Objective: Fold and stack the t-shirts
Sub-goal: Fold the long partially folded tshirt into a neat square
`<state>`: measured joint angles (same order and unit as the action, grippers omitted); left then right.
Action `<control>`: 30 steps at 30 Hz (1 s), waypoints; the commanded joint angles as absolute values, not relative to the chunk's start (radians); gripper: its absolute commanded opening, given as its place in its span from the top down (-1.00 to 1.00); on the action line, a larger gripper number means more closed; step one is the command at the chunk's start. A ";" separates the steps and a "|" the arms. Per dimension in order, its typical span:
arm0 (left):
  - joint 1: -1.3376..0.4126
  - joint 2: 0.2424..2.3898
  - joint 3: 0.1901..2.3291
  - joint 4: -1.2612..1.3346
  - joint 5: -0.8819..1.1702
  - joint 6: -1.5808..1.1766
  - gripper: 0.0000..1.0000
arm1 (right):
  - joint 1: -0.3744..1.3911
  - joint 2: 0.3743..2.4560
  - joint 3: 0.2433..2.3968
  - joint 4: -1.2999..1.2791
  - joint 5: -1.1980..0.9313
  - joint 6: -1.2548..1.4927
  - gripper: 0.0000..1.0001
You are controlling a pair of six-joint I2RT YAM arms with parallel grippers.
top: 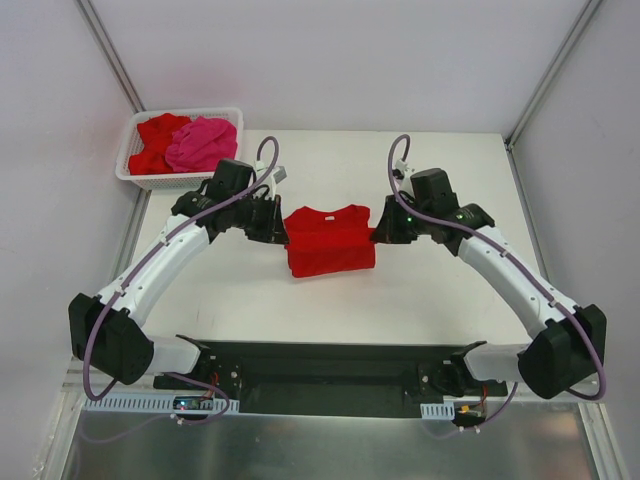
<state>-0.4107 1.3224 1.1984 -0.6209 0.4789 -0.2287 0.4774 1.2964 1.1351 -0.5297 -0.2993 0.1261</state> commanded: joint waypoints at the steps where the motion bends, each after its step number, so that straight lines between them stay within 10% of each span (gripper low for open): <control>1: -0.391 1.338 1.239 -0.655 0.410 -0.190 1.00 | 0.462 1.310 1.186 -0.517 -0.236 0.101 0.99; 30: -0.313 1.578 1.431 -0.670 0.423 -0.103 1.00 | 0.405 1.568 1.368 -0.499 -0.245 0.055 0.98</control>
<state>-0.3370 1.5585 1.3796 -0.6342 0.4438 -0.1493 0.4328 1.5459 1.3109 -0.5014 -0.2920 0.0879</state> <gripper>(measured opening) 0.009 0.029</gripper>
